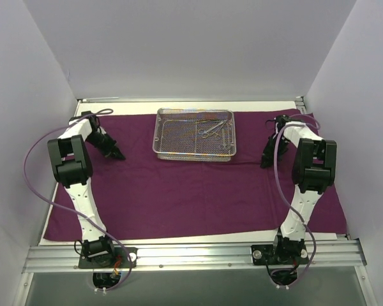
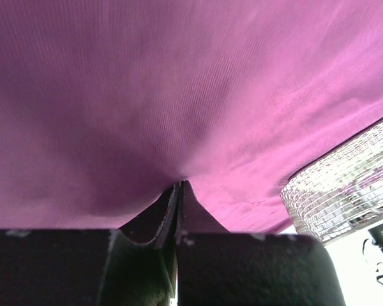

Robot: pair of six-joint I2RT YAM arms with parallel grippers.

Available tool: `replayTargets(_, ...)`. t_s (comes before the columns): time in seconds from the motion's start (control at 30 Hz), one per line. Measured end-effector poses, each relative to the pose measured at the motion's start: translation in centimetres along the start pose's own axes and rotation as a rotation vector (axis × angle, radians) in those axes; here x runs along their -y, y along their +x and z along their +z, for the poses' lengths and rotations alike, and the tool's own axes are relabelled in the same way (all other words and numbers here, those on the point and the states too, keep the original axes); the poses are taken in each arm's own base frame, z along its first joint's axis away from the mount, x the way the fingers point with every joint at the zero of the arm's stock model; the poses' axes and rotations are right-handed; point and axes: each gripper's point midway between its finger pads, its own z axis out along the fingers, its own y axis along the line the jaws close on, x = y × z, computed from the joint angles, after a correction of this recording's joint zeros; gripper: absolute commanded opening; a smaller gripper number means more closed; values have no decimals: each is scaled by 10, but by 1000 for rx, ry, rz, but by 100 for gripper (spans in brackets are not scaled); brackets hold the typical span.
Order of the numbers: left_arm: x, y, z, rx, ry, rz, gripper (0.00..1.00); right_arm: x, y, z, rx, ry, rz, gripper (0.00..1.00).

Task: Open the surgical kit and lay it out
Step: Smooth out the surgical kit at the center of the board.

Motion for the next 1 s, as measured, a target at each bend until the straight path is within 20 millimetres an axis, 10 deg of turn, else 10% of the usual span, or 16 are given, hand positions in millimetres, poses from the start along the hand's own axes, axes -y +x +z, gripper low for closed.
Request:
replayTargets(0.23, -2, 3, -1, -15, 8, -5, 2, 5, -20, -1, 22, 10, -22, 0)
replayTargets(1.0, -8, -55, -16, 81, -35, 13, 2, -17, 30, 3, 70, 0, -98, 0)
